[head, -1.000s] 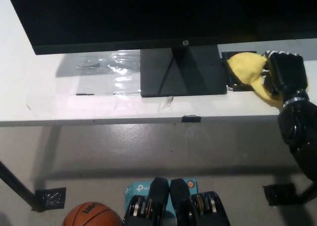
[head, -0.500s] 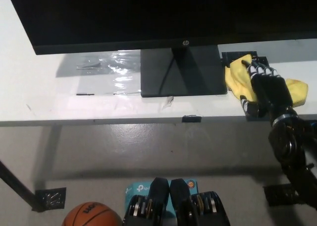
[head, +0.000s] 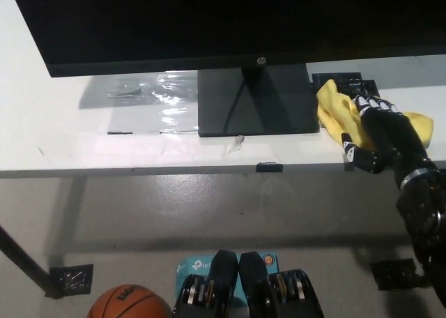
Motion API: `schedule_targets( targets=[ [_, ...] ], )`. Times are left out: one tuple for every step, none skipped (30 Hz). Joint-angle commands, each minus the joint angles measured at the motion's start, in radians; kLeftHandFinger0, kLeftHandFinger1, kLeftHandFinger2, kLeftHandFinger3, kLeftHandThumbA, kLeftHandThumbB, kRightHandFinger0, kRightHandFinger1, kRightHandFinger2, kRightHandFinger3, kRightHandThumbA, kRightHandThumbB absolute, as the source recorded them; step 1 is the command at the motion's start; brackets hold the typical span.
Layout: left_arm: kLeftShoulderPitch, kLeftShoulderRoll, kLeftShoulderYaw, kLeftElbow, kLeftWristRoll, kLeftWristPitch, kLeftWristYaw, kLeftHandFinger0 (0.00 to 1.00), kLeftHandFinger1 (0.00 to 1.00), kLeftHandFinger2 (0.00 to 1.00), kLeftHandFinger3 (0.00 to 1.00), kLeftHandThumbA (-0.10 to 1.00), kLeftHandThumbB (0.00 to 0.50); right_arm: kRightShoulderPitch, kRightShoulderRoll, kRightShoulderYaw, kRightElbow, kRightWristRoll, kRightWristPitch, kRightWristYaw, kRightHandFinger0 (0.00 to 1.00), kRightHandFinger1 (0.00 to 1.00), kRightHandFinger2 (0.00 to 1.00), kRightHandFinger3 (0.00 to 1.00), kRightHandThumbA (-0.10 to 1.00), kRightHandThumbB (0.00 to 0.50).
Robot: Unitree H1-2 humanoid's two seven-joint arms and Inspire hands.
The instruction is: The robot uses its right hand to pick up the cloth kept in the middle of the desk and use it to wipe the monitor in the middle of the desk by swiping its screen twice
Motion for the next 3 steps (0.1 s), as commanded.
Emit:
schedule_targets(
  targets=[
    [0.012,0.029,0.014,-0.01,-0.009,-0.022,0.01,0.75,0.61,0.0,0.0,0.48,0.5,0.008,-0.025,-0.008,-0.099,-0.075,0.038,0.03,1.0,1.0,1.0,1.0,0.41,0.374],
    [0.013,0.027,0.016,-0.012,-0.012,-0.025,0.011,0.75,0.61,0.0,0.0,0.48,0.5,0.026,-0.027,-0.002,-0.137,-0.129,0.038,0.007,1.0,1.0,1.0,1.0,0.43,0.385],
    [0.016,0.027,0.016,-0.015,-0.012,-0.023,0.011,0.76,0.61,0.0,0.0,0.48,0.5,0.035,-0.029,-0.001,-0.153,-0.143,0.038,0.0,1.0,1.0,1.0,1.0,0.44,0.384]
  ],
)
